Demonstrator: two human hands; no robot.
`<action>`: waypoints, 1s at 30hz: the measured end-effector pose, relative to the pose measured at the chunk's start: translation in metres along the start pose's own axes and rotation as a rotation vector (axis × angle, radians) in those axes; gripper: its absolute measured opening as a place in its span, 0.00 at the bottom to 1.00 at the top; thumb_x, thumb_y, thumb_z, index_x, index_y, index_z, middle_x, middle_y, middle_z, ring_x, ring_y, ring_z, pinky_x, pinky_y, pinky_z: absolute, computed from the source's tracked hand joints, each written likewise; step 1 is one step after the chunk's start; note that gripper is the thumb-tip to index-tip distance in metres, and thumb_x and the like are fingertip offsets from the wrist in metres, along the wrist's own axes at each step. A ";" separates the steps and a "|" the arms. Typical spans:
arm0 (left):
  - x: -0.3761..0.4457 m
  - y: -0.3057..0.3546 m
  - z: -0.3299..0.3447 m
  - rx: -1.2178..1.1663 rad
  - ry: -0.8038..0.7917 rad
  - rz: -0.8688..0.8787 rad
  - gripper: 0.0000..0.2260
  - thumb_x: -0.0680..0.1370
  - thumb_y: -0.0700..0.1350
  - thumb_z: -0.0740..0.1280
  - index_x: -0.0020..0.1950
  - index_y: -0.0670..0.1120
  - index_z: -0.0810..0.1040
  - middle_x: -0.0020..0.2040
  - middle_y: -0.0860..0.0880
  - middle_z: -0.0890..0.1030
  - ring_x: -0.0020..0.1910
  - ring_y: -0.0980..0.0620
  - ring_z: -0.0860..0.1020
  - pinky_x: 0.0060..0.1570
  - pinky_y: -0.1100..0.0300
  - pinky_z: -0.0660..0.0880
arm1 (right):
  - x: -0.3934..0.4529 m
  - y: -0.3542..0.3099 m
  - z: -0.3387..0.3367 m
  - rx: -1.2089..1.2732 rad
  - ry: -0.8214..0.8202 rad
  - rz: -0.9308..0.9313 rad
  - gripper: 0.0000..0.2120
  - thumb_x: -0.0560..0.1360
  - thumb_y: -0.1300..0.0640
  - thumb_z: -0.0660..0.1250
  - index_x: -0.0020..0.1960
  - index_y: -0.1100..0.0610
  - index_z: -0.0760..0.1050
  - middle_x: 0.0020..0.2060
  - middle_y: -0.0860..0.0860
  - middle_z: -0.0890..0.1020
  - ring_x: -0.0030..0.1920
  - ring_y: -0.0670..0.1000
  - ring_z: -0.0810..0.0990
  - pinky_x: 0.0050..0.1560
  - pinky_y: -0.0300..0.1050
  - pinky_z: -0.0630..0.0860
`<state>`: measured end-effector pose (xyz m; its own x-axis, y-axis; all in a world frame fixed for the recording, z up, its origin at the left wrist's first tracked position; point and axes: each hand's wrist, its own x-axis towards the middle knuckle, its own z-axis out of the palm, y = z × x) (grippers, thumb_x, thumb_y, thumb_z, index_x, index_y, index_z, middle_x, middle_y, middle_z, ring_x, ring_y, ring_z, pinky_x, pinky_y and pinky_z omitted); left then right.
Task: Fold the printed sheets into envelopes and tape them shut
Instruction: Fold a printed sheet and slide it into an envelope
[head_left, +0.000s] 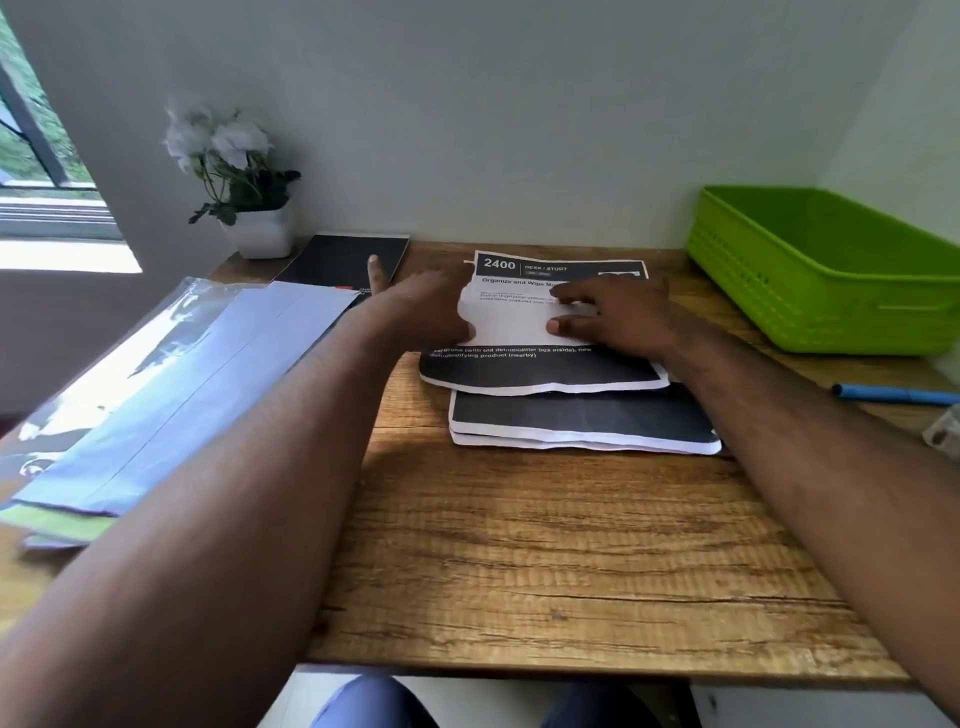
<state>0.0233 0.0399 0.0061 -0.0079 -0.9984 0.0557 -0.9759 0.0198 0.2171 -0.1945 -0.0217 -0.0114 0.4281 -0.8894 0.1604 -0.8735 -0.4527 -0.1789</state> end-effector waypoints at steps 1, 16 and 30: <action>0.000 0.000 -0.001 -0.030 0.018 -0.002 0.33 0.77 0.48 0.67 0.77 0.57 0.55 0.77 0.49 0.62 0.78 0.47 0.55 0.68 0.33 0.32 | 0.002 0.001 0.000 0.031 0.042 -0.005 0.23 0.74 0.38 0.63 0.67 0.44 0.71 0.67 0.44 0.74 0.70 0.50 0.67 0.71 0.60 0.52; 0.009 0.008 0.007 -0.498 0.561 0.012 0.14 0.70 0.29 0.65 0.47 0.44 0.84 0.48 0.46 0.77 0.45 0.49 0.76 0.42 0.65 0.68 | -0.007 0.001 -0.017 0.106 0.473 -0.172 0.09 0.74 0.51 0.68 0.52 0.52 0.82 0.51 0.48 0.83 0.55 0.51 0.79 0.61 0.57 0.66; -0.003 0.014 0.012 -0.170 0.325 -0.030 0.11 0.73 0.35 0.63 0.47 0.48 0.82 0.49 0.48 0.82 0.48 0.44 0.80 0.53 0.50 0.77 | -0.012 -0.008 -0.014 -0.231 0.323 -0.386 0.08 0.73 0.58 0.64 0.45 0.54 0.82 0.42 0.52 0.85 0.42 0.57 0.82 0.42 0.45 0.74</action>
<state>0.0074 0.0421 -0.0032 0.1169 -0.9303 0.3477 -0.9243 0.0262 0.3808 -0.1965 -0.0066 0.0020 0.6664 -0.5801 0.4684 -0.7107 -0.6841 0.1641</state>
